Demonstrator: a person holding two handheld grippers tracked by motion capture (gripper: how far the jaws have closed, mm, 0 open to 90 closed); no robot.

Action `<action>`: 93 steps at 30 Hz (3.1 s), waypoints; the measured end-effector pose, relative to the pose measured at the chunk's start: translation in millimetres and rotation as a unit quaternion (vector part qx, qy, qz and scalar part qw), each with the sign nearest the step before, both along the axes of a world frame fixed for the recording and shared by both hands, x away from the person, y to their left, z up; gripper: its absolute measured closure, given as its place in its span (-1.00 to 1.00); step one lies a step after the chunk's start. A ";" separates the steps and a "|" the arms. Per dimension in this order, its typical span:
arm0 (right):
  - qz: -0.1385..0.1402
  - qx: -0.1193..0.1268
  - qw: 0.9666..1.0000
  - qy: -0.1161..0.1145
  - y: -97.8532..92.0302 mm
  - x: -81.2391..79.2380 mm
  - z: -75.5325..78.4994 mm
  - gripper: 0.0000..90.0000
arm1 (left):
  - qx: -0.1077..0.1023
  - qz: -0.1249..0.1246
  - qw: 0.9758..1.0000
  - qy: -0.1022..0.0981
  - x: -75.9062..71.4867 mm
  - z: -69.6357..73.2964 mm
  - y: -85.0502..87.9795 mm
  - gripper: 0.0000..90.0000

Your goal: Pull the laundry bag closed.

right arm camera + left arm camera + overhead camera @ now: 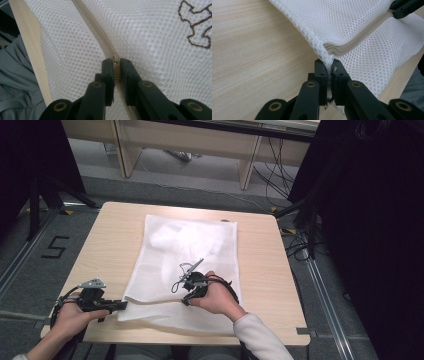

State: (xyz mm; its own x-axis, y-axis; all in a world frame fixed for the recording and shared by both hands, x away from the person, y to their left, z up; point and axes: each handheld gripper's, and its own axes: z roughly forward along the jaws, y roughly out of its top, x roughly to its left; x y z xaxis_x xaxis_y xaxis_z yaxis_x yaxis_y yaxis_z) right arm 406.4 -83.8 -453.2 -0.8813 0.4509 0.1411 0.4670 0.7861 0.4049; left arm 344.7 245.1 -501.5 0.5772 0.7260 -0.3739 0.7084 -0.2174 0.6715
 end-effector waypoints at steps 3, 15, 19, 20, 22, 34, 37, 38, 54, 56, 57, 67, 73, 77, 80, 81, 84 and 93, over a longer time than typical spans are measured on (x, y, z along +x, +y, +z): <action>0.000 -0.003 1.000 0.000 -0.6 -0.8 0.2 0.84 | 0.001 0.002 1.000 -0.001 -0.1 0.0 0.0 0.87; -0.004 -0.006 1.000 -0.002 -4.2 -0.7 0.4 0.84 | 0.001 -0.001 1.000 0.001 0.2 0.1 0.8 0.87; -0.006 -0.005 1.000 -0.002 -7.3 -0.5 0.2 0.84 | 0.001 0.001 1.000 0.000 0.1 0.0 0.4 0.87; -0.009 -0.003 1.000 0.000 -7.5 -0.9 0.1 0.84 | -0.002 0.002 1.000 0.000 0.0 -0.1 -0.2 0.87; -0.005 -0.006 1.000 -0.002 -8.1 -0.8 0.1 0.84 | 0.001 0.002 1.000 0.000 0.0 0.0 0.2 0.87; -0.011 -0.007 1.000 -0.002 -13.8 -0.8 0.4 0.84 | -0.002 0.002 1.000 0.001 0.0 -0.2 -0.3 0.87; -0.011 -0.009 1.000 -0.002 -15.4 -0.7 0.5 0.84 | 0.000 0.002 1.000 0.000 0.2 -0.2 0.5 0.87; -0.012 -0.008 1.000 0.000 -15.8 -0.7 0.5 0.84 | -0.001 0.004 1.000 0.000 -0.1 -0.2 -0.4 0.87; -0.019 -0.013 1.000 -0.002 -21.5 -1.2 1.2 0.84 | -0.003 0.002 1.000 0.001 0.1 -0.2 -0.3 0.87; -0.018 -0.012 1.000 0.001 -21.7 -1.4 1.9 0.84 | -0.003 0.002 1.000 0.001 0.0 -0.2 -0.4 0.87; -0.019 -0.012 1.000 0.001 -21.8 -1.4 2.0 0.84 | -0.003 0.002 1.000 0.001 0.1 -0.2 -0.4 0.87; -0.025 -0.012 1.000 0.004 -26.5 -0.6 1.2 0.84 | -0.003 0.002 1.000 0.001 0.0 -0.1 -0.5 0.87; -0.022 -0.017 1.000 0.002 -28.2 -1.1 1.6 0.84 | -0.003 0.001 1.000 0.001 0.1 -0.1 0.2 0.87; -0.027 -0.017 0.999 0.002 -32.4 -0.7 1.6 0.84 | -0.004 0.001 1.000 0.001 0.1 -0.2 -0.3 0.87; -0.036 -0.014 0.999 0.010 -35.5 -2.0 1.8 0.84 | -0.005 0.000 1.000 0.002 0.1 0.1 -0.4 0.87; -0.033 -0.016 0.999 0.008 -36.1 -1.7 1.8 0.84 | -0.004 0.002 1.000 0.001 0.0 -0.2 -0.7 0.87; -0.039 -0.015 0.999 0.012 -37.5 -3.0 1.4 0.84 | -0.001 0.000 1.000 0.000 0.0 0.0 -0.2 0.87; -0.038 -0.022 0.999 0.009 -43.8 -3.3 -0.5 0.84 | -0.003 0.000 1.000 0.002 0.1 -0.2 -0.4 0.87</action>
